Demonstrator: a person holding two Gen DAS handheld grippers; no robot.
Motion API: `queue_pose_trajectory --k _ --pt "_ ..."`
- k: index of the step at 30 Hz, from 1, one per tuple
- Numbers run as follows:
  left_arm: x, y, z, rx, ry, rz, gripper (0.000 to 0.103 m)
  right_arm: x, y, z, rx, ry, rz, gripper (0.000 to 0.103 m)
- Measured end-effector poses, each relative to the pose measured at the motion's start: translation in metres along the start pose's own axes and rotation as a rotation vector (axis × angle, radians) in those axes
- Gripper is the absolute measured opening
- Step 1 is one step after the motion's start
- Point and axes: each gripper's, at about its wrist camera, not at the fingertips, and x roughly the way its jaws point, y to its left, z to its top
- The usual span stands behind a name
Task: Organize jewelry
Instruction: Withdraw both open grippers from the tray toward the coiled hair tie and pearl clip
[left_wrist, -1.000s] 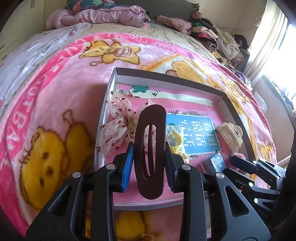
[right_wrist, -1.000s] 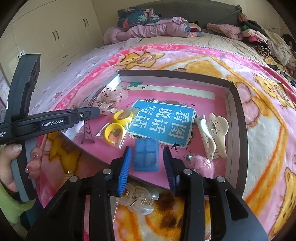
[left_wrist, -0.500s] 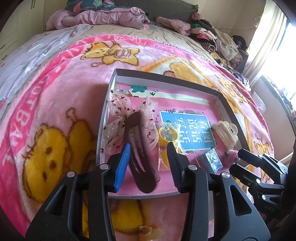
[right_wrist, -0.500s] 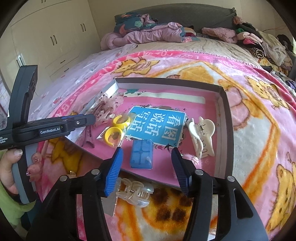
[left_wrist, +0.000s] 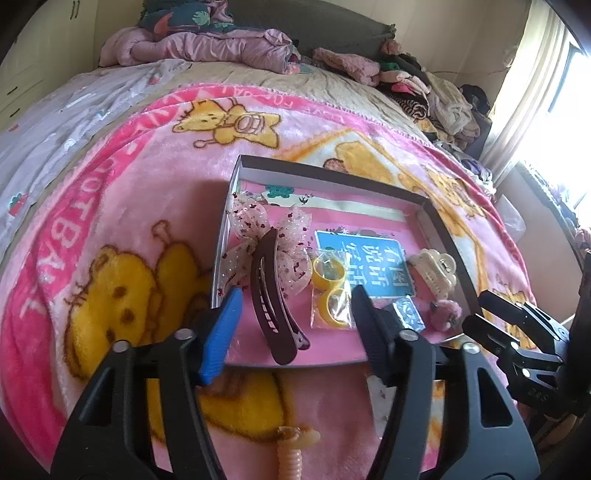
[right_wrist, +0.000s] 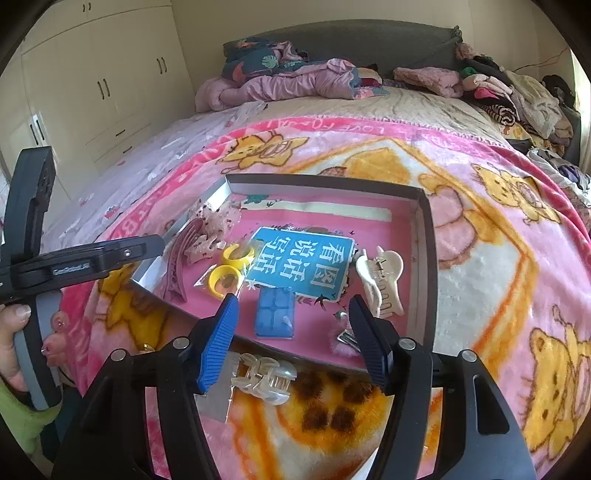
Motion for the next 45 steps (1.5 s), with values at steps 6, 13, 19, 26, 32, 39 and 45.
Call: queue_pose_trajectory --k 6,13,19,26,32,39,45 --pt "-0.013 -0.003 -0.003 0.002 -0.019 0.0 0.065 -0.01 0.0 0.0 0.005 -0.018 -0.013 0.066" --pt "-0.024 -0.004 -0.007 -0.003 -0.033 -0.001 0.081 -0.021 0.0 0.002 0.008 -0.043 -0.023 0.071" --pt "-0.033 -0.006 -0.01 0.001 -0.043 0.004 0.085 -0.029 0.002 0.001 0.005 -0.056 -0.026 0.071" --pt "-0.043 -0.008 -0.018 0.013 -0.056 0.012 0.085 -0.039 0.006 -0.002 -0.004 -0.068 -0.023 0.071" --pt "-0.048 -0.01 -0.027 0.025 -0.052 0.023 0.085 -0.047 0.01 -0.007 -0.007 -0.08 -0.016 0.071" --pt "-0.056 -0.013 -0.04 0.042 -0.056 0.03 0.085 -0.052 0.014 -0.017 -0.009 -0.077 -0.01 0.072" --pt "-0.062 -0.015 -0.053 0.053 -0.062 0.04 0.085 -0.057 0.02 -0.028 -0.015 -0.075 0.0 0.073"
